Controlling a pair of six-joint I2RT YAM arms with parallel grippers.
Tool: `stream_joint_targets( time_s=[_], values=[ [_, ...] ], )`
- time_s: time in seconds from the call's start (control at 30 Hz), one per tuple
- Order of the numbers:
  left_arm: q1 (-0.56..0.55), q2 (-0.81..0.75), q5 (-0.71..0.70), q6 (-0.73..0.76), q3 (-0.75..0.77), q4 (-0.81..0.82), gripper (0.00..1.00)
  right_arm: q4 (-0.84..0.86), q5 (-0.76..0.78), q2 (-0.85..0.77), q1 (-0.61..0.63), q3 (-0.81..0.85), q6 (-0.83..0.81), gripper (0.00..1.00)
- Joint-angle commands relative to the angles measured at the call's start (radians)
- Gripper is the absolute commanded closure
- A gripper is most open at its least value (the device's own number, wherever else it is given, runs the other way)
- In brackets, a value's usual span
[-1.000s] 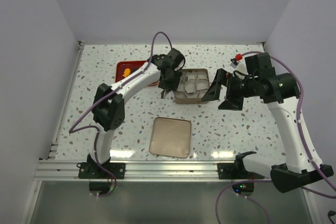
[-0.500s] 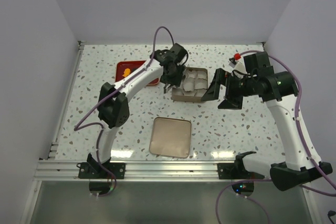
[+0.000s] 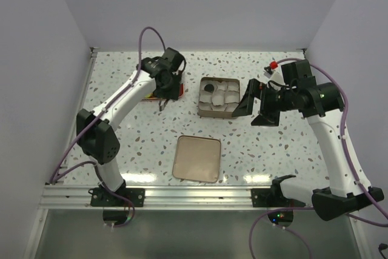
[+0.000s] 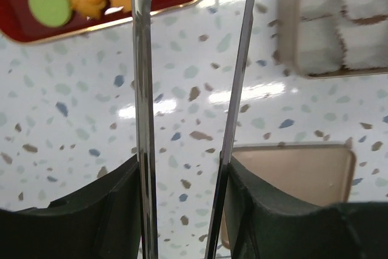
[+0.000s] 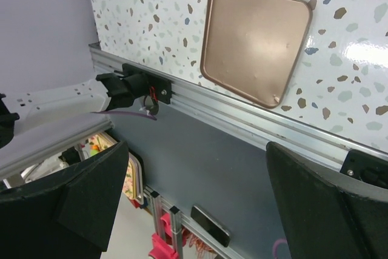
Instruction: Pack the cookies
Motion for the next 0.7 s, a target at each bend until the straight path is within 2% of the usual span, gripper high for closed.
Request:
stream_joint_targets(
  time_s=[0.0, 0.13, 0.33, 0.67],
  values=[
    [0.107, -0.102, -0.036, 0.000, -0.146, 0.021, 0.46, 0.031, -0.031, 0.005, -0.004, -0.006, -0.001, 0.01],
    [0.186, -0.145, -0.073, 0.023, -0.226, 0.029, 0.43, 0.032, -0.039, 0.003, -0.006, -0.019, -0.005, 0.01],
    [0.293, -0.107, -0.088, 0.073, -0.261, 0.040, 0.38, 0.020, -0.042, 0.011, -0.006, -0.004, -0.022, 0.01],
    [0.338, -0.044, -0.059, 0.098, -0.249, 0.066, 0.37, 0.014, -0.041, 0.028, -0.006, 0.004, -0.034, 0.01]
  ],
)
